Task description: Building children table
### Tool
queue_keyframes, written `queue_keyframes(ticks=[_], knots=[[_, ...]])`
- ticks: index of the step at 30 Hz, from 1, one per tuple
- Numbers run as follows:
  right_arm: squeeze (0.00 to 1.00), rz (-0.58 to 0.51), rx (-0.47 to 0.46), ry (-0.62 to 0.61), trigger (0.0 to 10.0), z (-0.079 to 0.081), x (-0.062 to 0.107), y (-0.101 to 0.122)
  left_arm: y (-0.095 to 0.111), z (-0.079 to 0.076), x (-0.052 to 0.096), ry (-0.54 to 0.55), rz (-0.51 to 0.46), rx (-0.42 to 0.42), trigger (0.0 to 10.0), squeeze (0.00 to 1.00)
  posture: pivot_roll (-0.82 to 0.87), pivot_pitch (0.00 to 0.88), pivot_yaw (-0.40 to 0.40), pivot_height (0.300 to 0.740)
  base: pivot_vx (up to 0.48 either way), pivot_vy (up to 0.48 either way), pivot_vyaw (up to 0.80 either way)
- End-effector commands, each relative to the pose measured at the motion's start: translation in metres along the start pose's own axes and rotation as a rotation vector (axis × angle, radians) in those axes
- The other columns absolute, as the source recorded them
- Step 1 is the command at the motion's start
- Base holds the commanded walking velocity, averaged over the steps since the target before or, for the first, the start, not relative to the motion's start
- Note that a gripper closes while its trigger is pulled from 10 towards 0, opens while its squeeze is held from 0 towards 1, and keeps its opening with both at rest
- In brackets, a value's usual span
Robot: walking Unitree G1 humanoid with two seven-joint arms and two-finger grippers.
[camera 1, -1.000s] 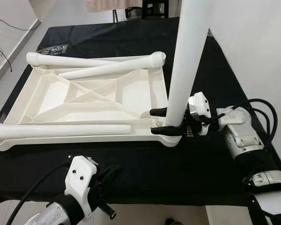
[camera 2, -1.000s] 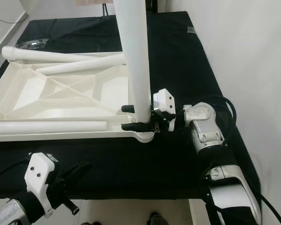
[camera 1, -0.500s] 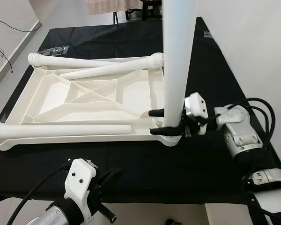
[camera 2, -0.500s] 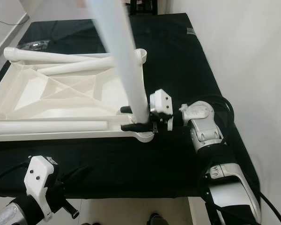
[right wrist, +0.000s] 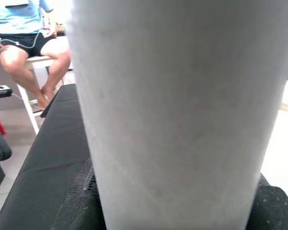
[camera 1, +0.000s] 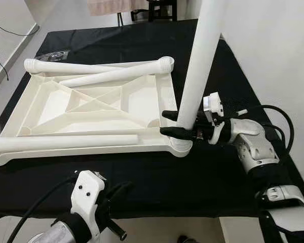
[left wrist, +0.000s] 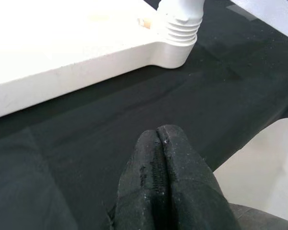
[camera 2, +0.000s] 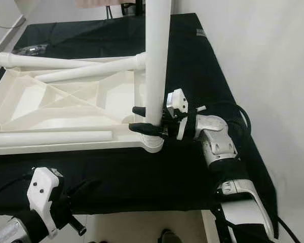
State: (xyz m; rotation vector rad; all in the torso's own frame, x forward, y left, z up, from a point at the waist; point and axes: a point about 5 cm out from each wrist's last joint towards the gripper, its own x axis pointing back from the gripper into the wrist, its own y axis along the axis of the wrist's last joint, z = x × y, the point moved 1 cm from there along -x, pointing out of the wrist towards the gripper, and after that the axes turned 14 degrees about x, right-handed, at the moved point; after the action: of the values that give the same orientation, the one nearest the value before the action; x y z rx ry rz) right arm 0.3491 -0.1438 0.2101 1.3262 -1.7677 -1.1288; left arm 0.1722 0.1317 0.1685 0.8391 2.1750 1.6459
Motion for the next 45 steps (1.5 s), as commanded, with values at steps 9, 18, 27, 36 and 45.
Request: queue_keyframes(ticks=[9,18,27,36,45], knots=[[0.0,0.387,-0.126,-0.286,10.0,0.019,0.012,-0.062,-0.004,-0.001,0.001,0.003,0.024,0.009,10.0,0.0,0.02,0.288,-0.004,0.74,0.0,0.0,0.0],[0.0,0.536,-0.328,-1.053,10.0,0.081,-0.009,-0.032,-0.004,0.003,-0.006,0.019,0.003,0.014,10.0,0.0,-0.01,0.264,-0.009,0.74,0.0,0.0,0.0],[0.0,0.499,-0.32,-1.145,10.0,0.075,-0.035,-0.041,-0.005,0.012,-0.017,0.015,-0.011,0.009,10.0,0.0,0.0,0.205,-0.019,0.74,0.0,0.0,0.0],[0.75,0.459,-0.398,-1.212,10.0,0.085,-0.039,-0.025,-0.004,0.021,-0.026,0.035,-0.035,-0.008,10.0,0.0,0.0,0.176,-0.016,0.74,0.0,0.0,0.0],[1.0,0.174,-0.398,-1.014,10.0,0.073,-0.059,0.008,-0.004,0.027,-0.031,0.029,-0.038,-0.012,10.0,0.0,-0.01,0.153,-0.011,0.74,0.0,0.0,0.0]])
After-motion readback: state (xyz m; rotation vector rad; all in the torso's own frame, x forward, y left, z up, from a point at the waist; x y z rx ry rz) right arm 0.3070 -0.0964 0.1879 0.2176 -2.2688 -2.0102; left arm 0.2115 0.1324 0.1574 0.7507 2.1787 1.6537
